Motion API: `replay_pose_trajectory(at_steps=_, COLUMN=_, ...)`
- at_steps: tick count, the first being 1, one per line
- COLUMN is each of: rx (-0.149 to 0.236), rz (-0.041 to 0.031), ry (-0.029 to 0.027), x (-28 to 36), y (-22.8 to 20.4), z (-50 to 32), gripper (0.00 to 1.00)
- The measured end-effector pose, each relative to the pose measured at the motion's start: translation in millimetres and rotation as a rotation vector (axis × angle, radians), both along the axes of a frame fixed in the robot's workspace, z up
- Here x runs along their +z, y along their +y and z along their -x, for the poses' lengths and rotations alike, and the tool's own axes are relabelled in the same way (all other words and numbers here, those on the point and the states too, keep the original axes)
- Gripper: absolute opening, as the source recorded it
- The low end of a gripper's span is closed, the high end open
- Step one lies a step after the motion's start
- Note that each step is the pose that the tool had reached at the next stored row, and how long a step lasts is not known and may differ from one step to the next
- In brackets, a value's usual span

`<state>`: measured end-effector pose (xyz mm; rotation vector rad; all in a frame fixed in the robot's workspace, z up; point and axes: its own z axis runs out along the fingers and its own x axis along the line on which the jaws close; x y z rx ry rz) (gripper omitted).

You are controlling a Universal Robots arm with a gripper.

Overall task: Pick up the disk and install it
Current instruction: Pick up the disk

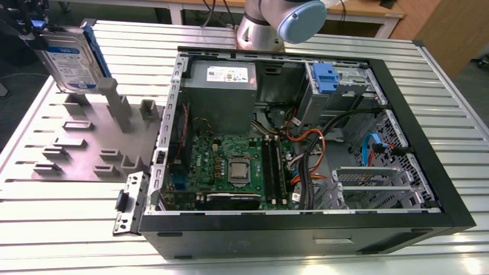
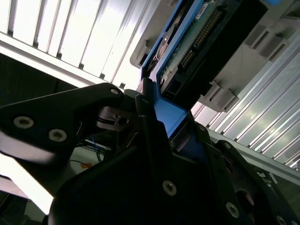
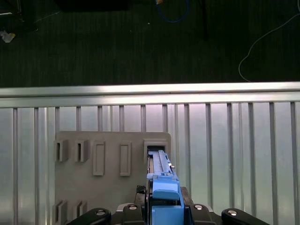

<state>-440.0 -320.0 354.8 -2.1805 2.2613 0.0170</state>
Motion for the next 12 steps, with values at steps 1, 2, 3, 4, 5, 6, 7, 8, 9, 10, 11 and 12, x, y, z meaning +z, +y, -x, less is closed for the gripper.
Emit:
replay_pose_trajectory(at_steps=1, rx=0.000, rz=0.0000, ry=0.0000, x=0.3, y=0.0, z=0.0, gripper=0.36)
replay_pose_trajectory(at_steps=2, rx=0.000, rz=0.0000, ry=0.0000, x=0.6, y=0.0, z=0.0, gripper=0.36)
replay_pose_trajectory(at_steps=3, rx=0.000, rz=0.0000, ry=0.0000, x=0.9, y=0.0, z=0.0, gripper=0.36)
replay_pose_trajectory(at_steps=4, rx=0.000, rz=0.0000, ry=0.0000, x=1.2, y=0.0, z=0.0, gripper=0.36)
replay_pose_trajectory(at_steps=5, rx=0.000, rz=0.0000, ry=0.0000, x=1.4, y=0.0, z=0.0, gripper=0.36)
replay_pose_trajectory(at_steps=6, rx=0.000, rz=0.0000, ry=0.0000, x=1.7, y=0.0, z=0.0, gripper=0.36)
replay_pose_trajectory(at_steps=7, rx=0.000, rz=0.0000, ry=0.0000, x=2.0, y=0.0, z=0.0, gripper=0.36)
replay_pose_trajectory(at_steps=8, rx=0.000, rz=0.0000, ry=0.0000, x=2.3, y=0.0, z=0.0, gripper=0.36)
replay_pose_trajectory(at_steps=9, rx=0.000, rz=0.0000, ry=0.0000, x=2.5, y=0.0, z=0.0, gripper=0.36)
replay_pose_trajectory(at_steps=10, rx=0.000, rz=0.0000, ry=0.0000, x=2.8, y=0.0, z=0.0, gripper=0.36)
replay_pose_trajectory(at_steps=11, rx=0.000, rz=0.0000, ry=0.0000, x=3.1, y=0.0, z=0.0, gripper=0.36)
replay_pose_trajectory(at_steps=12, rx=0.000, rz=0.0000, ry=0.0000, x=3.4, y=0.0, z=0.0, gripper=0.36)
